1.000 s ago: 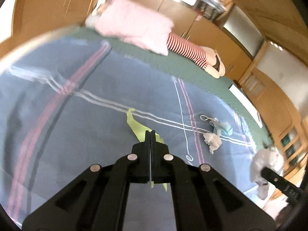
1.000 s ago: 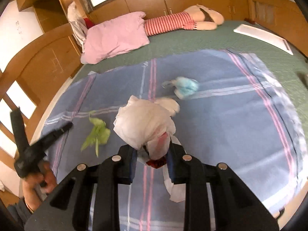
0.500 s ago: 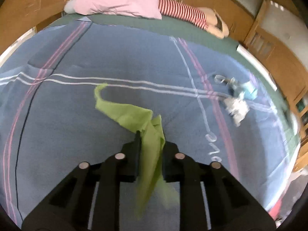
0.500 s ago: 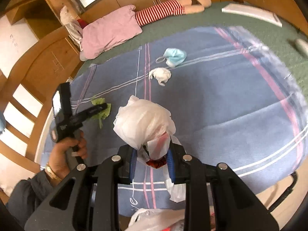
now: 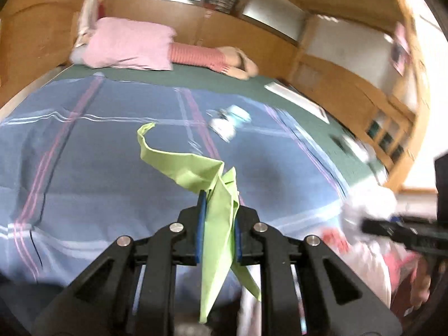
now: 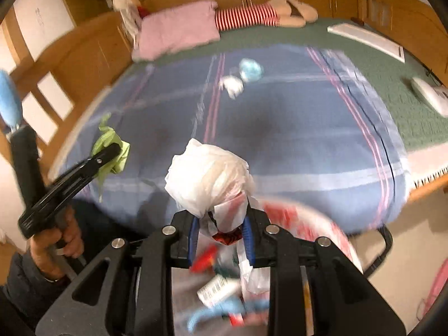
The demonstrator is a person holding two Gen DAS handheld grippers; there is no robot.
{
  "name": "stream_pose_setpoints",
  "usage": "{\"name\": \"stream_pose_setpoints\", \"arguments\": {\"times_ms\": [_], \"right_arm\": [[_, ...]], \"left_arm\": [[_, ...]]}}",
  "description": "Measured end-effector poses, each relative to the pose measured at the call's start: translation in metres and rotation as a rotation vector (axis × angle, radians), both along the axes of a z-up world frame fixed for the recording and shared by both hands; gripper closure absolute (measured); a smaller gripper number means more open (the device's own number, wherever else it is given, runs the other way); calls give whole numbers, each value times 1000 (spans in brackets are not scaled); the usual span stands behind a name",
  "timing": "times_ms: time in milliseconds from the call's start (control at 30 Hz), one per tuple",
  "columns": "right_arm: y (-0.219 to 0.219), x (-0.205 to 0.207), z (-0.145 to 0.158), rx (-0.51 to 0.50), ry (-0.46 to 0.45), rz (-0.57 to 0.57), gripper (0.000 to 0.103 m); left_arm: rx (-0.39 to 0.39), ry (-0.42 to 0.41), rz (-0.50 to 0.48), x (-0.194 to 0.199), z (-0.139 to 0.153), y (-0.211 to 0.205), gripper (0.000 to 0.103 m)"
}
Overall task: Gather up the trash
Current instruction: 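Carry both items to the trash bag and release them from both tools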
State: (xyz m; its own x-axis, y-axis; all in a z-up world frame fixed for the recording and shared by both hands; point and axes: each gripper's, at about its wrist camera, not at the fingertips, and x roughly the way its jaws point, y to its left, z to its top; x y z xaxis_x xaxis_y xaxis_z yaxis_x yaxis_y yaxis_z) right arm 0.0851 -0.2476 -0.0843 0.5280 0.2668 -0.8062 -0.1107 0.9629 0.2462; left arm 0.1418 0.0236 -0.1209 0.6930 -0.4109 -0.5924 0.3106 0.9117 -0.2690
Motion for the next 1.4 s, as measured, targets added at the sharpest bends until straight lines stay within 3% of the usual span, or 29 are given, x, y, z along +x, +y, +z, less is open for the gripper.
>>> {"name": "stream_pose_setpoints", "arguments": {"times_ms": [100,200,233,300,400,533,633,733,767,833,867,900,1267,1400], "right_arm": [[-14,-10,-15,5,81,-26,76],[-17,-18,-43,-86,238,-68,70],[-13,-20,-51,-108,281,-55,64],[-7,-24,-66,-179,361,-49,39],[-13,-21,-55,-189,312,-119,27],[-45,-21,-15,2,152,-320,25],[-71,-25,10,100,35,-443,21],[-77,-28,24,106,-32,-489,21],[-77,-29,25,106,-40,-491,21],[-76,-26,26,103,-40,-490,21],[-76,-26,25,106,-40,-493,21],[-76,-26,23,112,-39,-497,21],[-72,-26,12,130,-16,-511,21],[-67,-21,6,136,4,-501,21]], "left_arm": [[20,-34,-78,-32,-6,-18,86],[9,-43,-125,-43,-10,-23,86],[-8,-45,-132,-44,-9,-21,86],[-35,-39,-139,-43,-9,-16,86],[-42,-25,-158,-43,-11,-16,86],[-43,-11,-264,-44,-15,-30,86],[-15,-28,-437,-58,-15,-59,86],[119,-13,-672,-82,-27,-102,84],[153,-4,-721,-88,-31,-111,79],[223,-17,-767,-99,-36,-123,44],[246,-40,-757,-102,-36,-125,19],[232,-48,-750,-101,-34,-122,16],[-116,161,-474,-40,-39,-59,12],[-146,170,-446,-35,-37,-51,12]]}}
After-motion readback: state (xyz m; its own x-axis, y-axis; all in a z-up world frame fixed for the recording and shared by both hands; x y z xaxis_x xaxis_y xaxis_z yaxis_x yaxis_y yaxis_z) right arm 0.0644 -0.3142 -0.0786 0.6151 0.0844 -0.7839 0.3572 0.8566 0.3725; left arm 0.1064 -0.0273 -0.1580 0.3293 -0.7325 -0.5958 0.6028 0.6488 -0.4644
